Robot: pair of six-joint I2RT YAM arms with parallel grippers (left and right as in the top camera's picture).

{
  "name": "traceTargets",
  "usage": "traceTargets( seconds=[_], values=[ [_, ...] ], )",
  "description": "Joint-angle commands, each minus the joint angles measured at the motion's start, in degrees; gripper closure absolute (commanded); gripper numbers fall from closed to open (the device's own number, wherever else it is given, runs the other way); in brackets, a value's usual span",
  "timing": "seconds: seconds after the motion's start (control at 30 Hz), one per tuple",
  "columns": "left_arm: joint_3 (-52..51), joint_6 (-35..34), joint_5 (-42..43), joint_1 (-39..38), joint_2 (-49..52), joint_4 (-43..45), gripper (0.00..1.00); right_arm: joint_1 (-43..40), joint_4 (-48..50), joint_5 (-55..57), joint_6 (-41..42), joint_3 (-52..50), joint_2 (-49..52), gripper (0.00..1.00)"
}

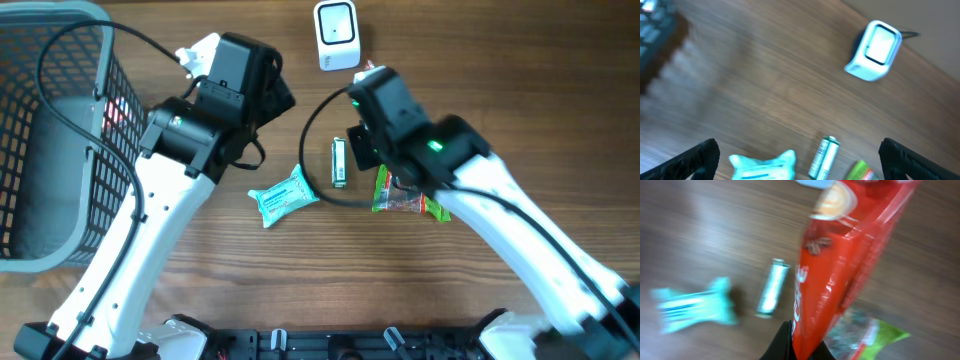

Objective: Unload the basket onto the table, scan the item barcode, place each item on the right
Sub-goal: 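Take the red sachet with the right gripper and set it beside the Haribo bag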

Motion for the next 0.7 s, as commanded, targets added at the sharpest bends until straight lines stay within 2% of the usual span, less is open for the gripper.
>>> traceTargets(
  seconds=[0.0,0.2,0.33,0.5,0.67],
  values=[
    [0.11,1.11,-4.11,4.76,0.59,-2.71,0.0,0.2,-1.03,13.14,-1.86,0.44,8.61,0.95],
    [0.11,1.14,-3.63,12.22,0.63,-5.44,0.0,0.2,-0.31,13.14,0.42,0.44,19.02,0.96],
    [0.11,1.11,-3.5,12.5,0.63,-6.03,0.0,0.61,1.44,13.79,1.2,0.39,23.04,0.96],
    [0.09,1.11,-2.23,12.46,1.18,-6.05,0.0,4.04,3.89,22.18,1.2,0.39,27.32,0.96],
    [0.09,1.14,-1.49,12.48,3.41,-6.67,0.0,5.05,4.59,22.73,3.13,0.33,28.81,0.96]
  ],
)
